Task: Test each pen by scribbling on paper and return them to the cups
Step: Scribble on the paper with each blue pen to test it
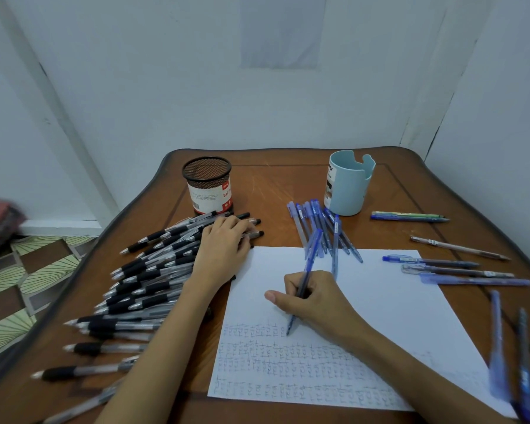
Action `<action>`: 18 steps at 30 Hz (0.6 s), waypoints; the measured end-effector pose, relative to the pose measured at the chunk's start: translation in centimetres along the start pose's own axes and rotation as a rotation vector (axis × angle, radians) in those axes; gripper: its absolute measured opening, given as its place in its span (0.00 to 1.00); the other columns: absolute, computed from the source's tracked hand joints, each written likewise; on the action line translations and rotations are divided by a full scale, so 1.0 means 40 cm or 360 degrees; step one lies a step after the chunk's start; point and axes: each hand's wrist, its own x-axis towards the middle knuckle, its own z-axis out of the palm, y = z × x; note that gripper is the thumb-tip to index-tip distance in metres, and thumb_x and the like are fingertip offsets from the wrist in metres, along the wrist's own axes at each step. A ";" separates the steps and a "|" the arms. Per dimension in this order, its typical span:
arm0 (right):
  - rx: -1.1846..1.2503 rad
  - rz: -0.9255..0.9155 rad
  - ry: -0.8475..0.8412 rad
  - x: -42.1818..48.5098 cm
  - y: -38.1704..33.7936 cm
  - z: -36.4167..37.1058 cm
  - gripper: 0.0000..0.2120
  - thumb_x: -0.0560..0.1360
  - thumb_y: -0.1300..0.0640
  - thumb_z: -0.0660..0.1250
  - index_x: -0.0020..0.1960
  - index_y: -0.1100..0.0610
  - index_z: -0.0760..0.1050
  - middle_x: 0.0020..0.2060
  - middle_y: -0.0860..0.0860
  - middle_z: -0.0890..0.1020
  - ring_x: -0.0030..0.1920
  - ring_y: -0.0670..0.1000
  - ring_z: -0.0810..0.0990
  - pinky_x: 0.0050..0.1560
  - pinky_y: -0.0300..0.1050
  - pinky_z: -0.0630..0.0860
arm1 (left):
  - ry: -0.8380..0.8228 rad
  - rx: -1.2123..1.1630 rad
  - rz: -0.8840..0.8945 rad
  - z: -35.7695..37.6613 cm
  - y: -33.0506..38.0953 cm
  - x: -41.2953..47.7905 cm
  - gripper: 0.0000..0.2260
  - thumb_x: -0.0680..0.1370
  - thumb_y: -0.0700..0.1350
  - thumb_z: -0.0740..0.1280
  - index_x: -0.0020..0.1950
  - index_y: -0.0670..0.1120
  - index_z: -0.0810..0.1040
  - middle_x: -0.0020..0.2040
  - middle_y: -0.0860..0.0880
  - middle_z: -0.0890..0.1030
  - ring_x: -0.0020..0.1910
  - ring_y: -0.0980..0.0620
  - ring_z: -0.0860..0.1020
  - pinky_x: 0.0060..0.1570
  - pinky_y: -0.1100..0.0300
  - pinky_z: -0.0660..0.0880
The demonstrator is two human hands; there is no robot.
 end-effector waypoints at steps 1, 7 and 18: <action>-0.0002 -0.0010 0.0003 0.000 0.002 0.001 0.21 0.74 0.62 0.69 0.26 0.59 0.64 0.21 0.47 0.63 0.25 0.44 0.63 0.30 0.33 0.63 | -0.0001 0.0001 -0.0003 0.000 0.000 0.000 0.12 0.81 0.44 0.58 0.62 0.49 0.74 0.60 0.50 0.75 0.63 0.50 0.67 0.57 0.56 0.61; 0.0027 -0.0039 0.0019 0.002 0.011 0.002 0.21 0.74 0.65 0.67 0.26 0.64 0.61 0.24 0.55 0.60 0.27 0.50 0.60 0.32 0.39 0.61 | 0.0000 0.0005 0.0003 0.001 -0.001 0.000 0.12 0.81 0.44 0.58 0.62 0.49 0.74 0.59 0.50 0.75 0.62 0.50 0.67 0.56 0.56 0.62; 0.0019 -0.0044 0.0099 0.007 0.022 0.002 0.21 0.74 0.65 0.67 0.26 0.60 0.62 0.23 0.51 0.60 0.27 0.48 0.60 0.32 0.40 0.61 | 0.0006 0.0015 0.0000 0.004 -0.002 0.002 0.12 0.81 0.44 0.58 0.63 0.49 0.74 0.60 0.50 0.75 0.63 0.49 0.67 0.57 0.55 0.62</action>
